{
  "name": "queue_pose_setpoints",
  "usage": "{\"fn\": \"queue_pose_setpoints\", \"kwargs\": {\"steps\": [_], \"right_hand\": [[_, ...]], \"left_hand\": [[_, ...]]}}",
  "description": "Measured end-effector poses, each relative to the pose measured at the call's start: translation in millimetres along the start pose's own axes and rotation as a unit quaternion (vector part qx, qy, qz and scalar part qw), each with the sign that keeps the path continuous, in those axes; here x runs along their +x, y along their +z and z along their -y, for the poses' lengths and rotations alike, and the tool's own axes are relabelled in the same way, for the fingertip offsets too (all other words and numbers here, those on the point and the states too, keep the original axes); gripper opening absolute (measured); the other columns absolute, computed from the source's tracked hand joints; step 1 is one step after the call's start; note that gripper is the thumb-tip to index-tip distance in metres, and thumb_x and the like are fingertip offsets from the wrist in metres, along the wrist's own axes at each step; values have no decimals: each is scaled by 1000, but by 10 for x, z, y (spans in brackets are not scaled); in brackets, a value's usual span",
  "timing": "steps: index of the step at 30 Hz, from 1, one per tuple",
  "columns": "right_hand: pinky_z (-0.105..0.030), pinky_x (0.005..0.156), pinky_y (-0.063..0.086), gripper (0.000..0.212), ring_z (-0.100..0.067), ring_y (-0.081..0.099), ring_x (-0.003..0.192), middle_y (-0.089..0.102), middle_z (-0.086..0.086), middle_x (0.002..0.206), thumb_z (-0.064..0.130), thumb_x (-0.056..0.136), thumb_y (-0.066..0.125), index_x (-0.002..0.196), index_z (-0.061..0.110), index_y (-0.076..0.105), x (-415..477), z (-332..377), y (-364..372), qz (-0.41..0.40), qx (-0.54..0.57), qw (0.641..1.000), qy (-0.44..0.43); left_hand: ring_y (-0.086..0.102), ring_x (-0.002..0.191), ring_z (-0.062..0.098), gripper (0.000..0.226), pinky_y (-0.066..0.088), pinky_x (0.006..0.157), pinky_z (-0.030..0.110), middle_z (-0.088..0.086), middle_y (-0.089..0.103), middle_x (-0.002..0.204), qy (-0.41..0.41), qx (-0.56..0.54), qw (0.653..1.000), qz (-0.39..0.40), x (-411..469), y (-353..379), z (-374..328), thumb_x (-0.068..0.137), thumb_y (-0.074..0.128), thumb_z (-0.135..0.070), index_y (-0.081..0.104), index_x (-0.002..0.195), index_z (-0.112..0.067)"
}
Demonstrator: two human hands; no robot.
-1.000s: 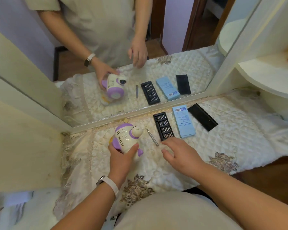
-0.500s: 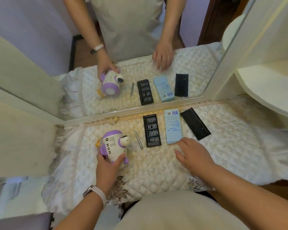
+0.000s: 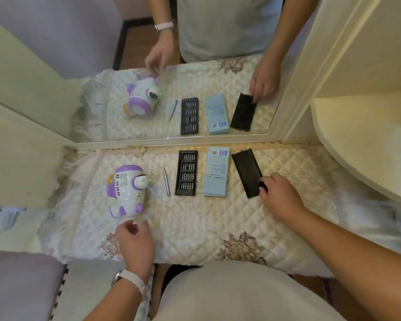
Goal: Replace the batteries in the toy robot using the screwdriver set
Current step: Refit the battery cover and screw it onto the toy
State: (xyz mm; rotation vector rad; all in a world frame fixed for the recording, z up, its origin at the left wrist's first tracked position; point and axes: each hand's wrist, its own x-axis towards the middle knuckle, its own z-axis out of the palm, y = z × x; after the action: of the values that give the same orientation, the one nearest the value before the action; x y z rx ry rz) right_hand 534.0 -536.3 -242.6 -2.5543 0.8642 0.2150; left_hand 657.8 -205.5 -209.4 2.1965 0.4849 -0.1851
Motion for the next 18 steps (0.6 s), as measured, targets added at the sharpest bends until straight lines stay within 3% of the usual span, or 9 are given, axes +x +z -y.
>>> {"fn": "queue_pose_setpoints", "kwargs": {"steps": [3,7,9,12,16,18], "right_hand": [[-38,72,52,31,-26,56,92,58,-9,104,24,93,55,119,9,64,48,-67,20,5,5,1000,-11],[-34,67,49,27,-26,57,87,60,-8,99,25,93,57,114,10,67,95,-107,45,-3,-8,999,-31],[-32,63,45,24,-26,58,83,61,-7,95,25,92,59,108,10,69,134,-117,55,-14,-10,999,-38],[-32,58,43,16,-25,57,76,61,-5,89,22,91,60,96,10,70,212,-134,75,-24,-12,998,-48],[-32,53,41,8,-25,55,67,59,-5,80,14,87,66,83,9,69,270,-164,110,-29,-3,998,-60],[-31,52,40,8,-25,55,66,58,-5,80,14,87,66,82,9,69,281,-161,113,-27,2,998,-58]], "left_hand": [[64,94,29,10,53,88,46,3,66,96,-28,36,998,51,-121,139,24,93,59,-17,62,101,-14],[64,87,25,5,50,78,37,1,67,88,-8,77,992,104,-140,353,-169,94,57,-16,62,91,-18],[63,89,27,7,46,77,33,3,66,90,-1,90,990,111,-82,471,-297,94,58,-16,61,99,-13],[61,94,26,31,45,83,34,7,64,101,4,117,986,118,74,659,-477,94,59,-21,53,122,-9],[64,101,36,31,47,85,39,18,66,107,24,184,977,106,234,875,-636,95,57,-27,55,113,-2],[61,109,38,42,46,91,40,21,64,118,23,210,972,99,282,937,-665,98,53,-31,55,124,1]]}}
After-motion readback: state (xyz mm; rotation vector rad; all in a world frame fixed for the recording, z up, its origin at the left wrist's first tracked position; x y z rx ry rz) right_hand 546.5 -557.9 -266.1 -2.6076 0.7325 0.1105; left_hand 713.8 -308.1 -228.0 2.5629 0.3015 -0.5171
